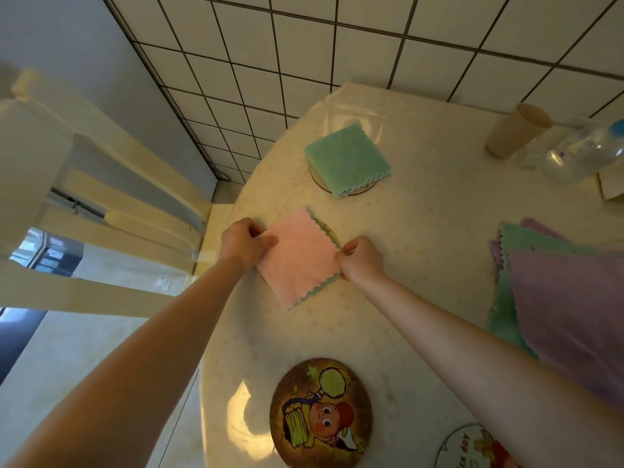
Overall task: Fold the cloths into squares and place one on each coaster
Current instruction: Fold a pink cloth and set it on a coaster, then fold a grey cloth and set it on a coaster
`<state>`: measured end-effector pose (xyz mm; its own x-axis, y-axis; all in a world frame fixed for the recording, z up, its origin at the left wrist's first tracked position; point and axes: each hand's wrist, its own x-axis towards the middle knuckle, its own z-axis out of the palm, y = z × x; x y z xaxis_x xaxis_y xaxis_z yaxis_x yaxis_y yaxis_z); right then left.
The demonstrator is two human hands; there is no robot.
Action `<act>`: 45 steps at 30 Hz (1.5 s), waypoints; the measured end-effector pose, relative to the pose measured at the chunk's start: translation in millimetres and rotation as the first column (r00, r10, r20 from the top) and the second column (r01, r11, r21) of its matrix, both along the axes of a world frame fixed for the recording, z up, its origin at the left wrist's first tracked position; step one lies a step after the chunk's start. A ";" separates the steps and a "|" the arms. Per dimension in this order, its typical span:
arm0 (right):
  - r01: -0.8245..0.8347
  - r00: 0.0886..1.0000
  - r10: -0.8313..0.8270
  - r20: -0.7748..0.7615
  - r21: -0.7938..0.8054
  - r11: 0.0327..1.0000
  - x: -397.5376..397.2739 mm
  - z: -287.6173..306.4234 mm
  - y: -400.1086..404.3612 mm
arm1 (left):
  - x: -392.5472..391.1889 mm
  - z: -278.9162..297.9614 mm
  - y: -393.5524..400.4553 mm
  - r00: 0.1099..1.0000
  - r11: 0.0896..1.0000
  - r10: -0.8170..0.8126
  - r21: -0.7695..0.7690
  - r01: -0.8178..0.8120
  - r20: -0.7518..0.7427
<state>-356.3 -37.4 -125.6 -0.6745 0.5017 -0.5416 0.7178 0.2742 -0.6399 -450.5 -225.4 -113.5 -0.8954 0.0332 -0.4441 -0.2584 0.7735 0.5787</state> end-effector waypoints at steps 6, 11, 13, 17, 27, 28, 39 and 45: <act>-0.127 0.991 0.129 -0.031 0.075 0.989 22.1 16.2 22.3 | 21.9 11.4 -2.4 0.981 0.982 -0.126 -0.161 0.102 -0.145; -0.216 0.970 0.231 -0.081 0.161 0.963 68.8 31.4 59.4 | 63.1 32.3 17.7 0.896 0.917 -0.314 -0.347 0.199 -0.315; -0.254 0.954 0.279 -0.112 0.197 0.947 96.1 38.3 79.2 | 89.2 35.4 36.2 0.861 0.905 -0.375 -0.338 0.259 -0.344; -0.317 0.903 0.387 -0.186 0.320 0.893 159.1 52.3 124.7 | 157.9 30.3 87.0 0.826 0.893 -0.436 -0.287 0.348 -0.357; -0.254 0.847 0.454 -0.276 0.539 0.803 316.9 58.4 270.5 | 321.3 18.5 236.6 0.662 0.771 -0.632 -0.242 0.589 -0.402; -0.244 0.855 0.444 -0.268 0.548 0.800 327.5 57.9 280.6 | 332.1 17.9 249.5 0.624 0.741 -0.664 -0.247 0.625 -0.412; -0.635 0.673 0.705 0.222 0.661 0.399 380.6 16.7 307.0 | 350.9 7.8 315.3 0.704 0.773 -0.631 -0.184 0.607 -0.325; -0.613 0.659 0.730 0.181 0.692 0.382 379.9 9.1 314.4 | 338.7 6.6 308.3 0.874 0.897 -0.398 0.083 0.434 -0.279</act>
